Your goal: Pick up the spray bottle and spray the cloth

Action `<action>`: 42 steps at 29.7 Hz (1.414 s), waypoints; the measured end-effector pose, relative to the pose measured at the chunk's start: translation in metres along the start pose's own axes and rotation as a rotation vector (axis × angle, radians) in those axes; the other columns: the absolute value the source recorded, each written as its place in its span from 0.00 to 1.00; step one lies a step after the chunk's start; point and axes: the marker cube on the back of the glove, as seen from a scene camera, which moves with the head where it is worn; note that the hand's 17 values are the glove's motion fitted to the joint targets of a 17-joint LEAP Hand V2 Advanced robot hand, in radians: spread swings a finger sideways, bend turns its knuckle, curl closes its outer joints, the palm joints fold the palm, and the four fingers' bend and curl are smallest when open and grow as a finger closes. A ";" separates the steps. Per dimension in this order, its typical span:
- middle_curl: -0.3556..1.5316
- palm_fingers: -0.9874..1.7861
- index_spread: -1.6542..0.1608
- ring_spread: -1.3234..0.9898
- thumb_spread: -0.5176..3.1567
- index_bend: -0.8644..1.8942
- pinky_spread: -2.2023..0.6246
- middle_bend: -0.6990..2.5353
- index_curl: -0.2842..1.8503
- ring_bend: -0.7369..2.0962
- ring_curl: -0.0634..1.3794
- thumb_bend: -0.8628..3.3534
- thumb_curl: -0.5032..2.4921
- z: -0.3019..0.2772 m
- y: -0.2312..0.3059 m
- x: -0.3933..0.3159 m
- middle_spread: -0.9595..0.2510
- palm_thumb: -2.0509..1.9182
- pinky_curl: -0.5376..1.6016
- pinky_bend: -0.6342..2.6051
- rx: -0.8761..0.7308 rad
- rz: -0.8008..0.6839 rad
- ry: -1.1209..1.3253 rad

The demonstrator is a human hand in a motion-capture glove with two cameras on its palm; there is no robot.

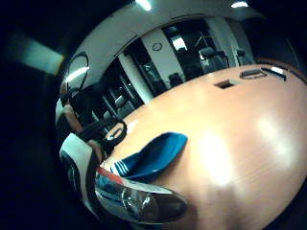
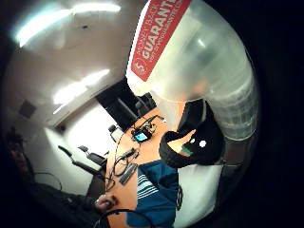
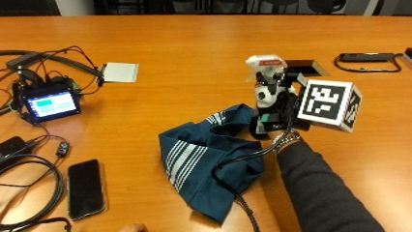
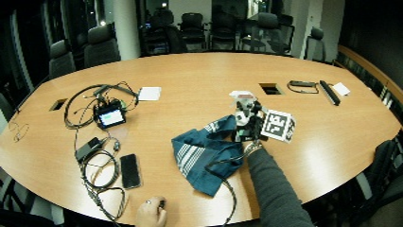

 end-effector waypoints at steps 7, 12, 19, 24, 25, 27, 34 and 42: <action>0.46 0.83 0.76 0.48 0.41 0.36 0.65 0.37 0.27 0.56 0.38 0.20 0.35 -0.009 -0.046 -0.041 0.62 0.73 0.45 0.40 -0.113 -0.303 0.139; 0.46 0.83 0.77 0.48 0.41 0.36 0.65 0.37 0.27 0.56 0.37 0.20 0.35 -0.011 -0.057 -0.062 0.62 0.73 0.45 0.40 -0.202 -0.502 0.265; 0.47 0.83 0.77 0.48 0.41 0.36 0.65 0.37 0.28 0.56 0.37 0.20 0.36 -0.002 -0.047 -0.077 0.62 0.72 0.45 0.40 -0.350 -0.783 0.460; 0.47 0.83 0.77 0.48 0.41 0.37 0.65 0.37 0.29 0.56 0.37 0.20 0.36 0.011 -0.032 -0.081 0.62 0.72 0.44 0.39 -0.443 -1.022 0.638; 0.47 0.83 0.77 0.48 0.41 0.36 0.65 0.37 0.29 0.56 0.37 0.20 0.36 0.013 -0.029 -0.081 0.62 0.72 0.44 0.39 -0.449 -1.075 0.680; 0.47 0.83 0.77 0.48 0.41 0.36 0.65 0.38 0.29 0.56 0.37 0.20 0.36 0.019 -0.023 -0.082 0.61 0.72 0.44 0.39 -0.453 -1.176 0.751; 0.47 0.83 0.76 0.48 0.41 0.36 0.65 0.38 0.29 0.56 0.36 0.20 0.37 0.028 0.012 -0.086 0.61 0.71 0.44 0.39 -0.529 -1.373 0.884; 0.48 0.83 0.76 0.48 0.41 0.36 0.65 0.38 0.30 0.56 0.36 0.20 0.37 0.040 0.053 -0.080 0.61 0.71 0.44 0.39 -0.615 -1.421 0.818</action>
